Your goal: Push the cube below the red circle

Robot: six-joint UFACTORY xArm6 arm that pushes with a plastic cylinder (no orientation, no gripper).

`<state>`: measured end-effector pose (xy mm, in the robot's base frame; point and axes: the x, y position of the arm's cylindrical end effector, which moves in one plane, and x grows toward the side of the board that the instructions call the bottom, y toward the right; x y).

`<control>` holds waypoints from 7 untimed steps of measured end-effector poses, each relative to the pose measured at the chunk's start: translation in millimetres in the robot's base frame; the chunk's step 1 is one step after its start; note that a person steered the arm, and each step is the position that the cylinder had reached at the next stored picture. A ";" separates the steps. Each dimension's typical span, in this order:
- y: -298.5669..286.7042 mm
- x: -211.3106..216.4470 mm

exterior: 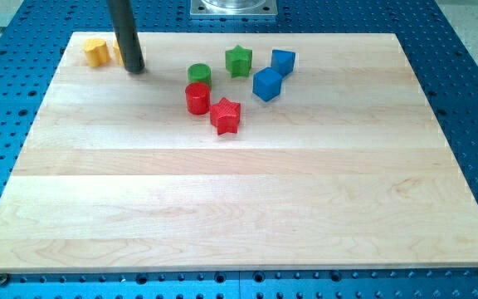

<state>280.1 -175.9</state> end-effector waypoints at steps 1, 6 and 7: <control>11.7 9.2; 99.6 25.1; 97.9 12.7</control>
<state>292.8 -78.0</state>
